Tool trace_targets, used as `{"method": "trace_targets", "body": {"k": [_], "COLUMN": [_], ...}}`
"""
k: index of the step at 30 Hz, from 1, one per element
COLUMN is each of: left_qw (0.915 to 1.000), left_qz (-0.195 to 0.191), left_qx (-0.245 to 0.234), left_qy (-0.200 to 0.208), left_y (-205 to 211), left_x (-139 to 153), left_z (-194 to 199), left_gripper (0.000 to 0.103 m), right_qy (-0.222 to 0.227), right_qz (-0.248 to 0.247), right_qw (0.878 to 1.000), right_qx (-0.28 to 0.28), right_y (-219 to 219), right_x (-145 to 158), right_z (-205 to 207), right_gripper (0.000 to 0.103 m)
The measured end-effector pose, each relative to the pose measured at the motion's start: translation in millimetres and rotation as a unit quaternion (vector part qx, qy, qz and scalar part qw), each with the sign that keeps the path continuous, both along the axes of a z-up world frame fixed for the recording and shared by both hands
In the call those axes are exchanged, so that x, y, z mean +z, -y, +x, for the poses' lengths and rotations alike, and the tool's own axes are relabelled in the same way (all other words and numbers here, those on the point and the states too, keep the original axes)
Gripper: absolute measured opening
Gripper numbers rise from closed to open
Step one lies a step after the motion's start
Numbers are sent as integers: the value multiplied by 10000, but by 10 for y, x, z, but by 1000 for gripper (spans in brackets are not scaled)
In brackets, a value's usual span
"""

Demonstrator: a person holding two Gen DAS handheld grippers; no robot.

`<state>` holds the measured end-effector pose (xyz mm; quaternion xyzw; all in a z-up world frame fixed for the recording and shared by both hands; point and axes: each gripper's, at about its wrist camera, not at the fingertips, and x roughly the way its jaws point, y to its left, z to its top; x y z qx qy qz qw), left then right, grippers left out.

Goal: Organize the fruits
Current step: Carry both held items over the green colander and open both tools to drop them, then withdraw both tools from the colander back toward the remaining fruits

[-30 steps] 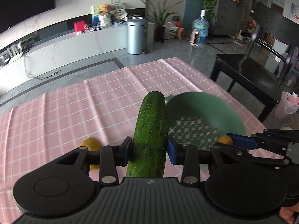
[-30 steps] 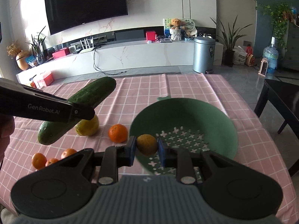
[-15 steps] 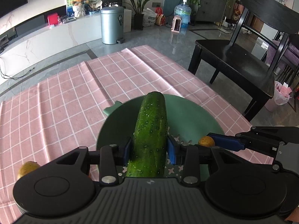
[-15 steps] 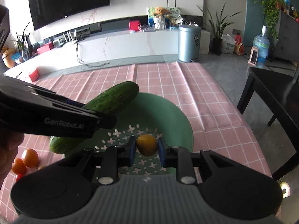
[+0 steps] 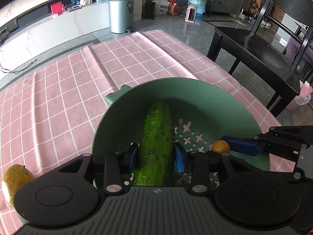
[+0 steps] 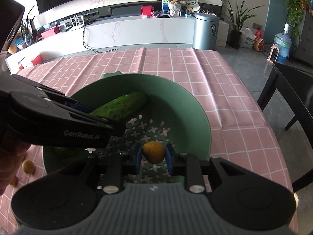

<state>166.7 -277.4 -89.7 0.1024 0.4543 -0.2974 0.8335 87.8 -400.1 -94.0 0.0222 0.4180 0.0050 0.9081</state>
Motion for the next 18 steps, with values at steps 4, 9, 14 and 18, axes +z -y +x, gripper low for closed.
{"method": "trace_targets", "body": {"k": [4,9,14,18], "left_qw": [9999,9996,9980,9969], "left_qz": [-11,-264,-488,-456], "left_qx": [56,135,305,514], "left_qy": [-124,45,244,383], "left_y": [-9,-99,-346,-706], "left_x": [9,230,564,718], "left_z": [30,7,-90,-260], "left_gripper": [45,50,50,50], "right_qy": [0,75,161,276], "right_qz": [23,-43,-4,-3], "right_qw": [10000,9999,9998,9996], "right_qx": [-54,-93,-143,-64], "right_y": [-16,-38,-96,-264], "right_x": [26,140,326,517], "right_z": [5,-61,-207,-368], "right_gripper": [28,38,38,38]}}
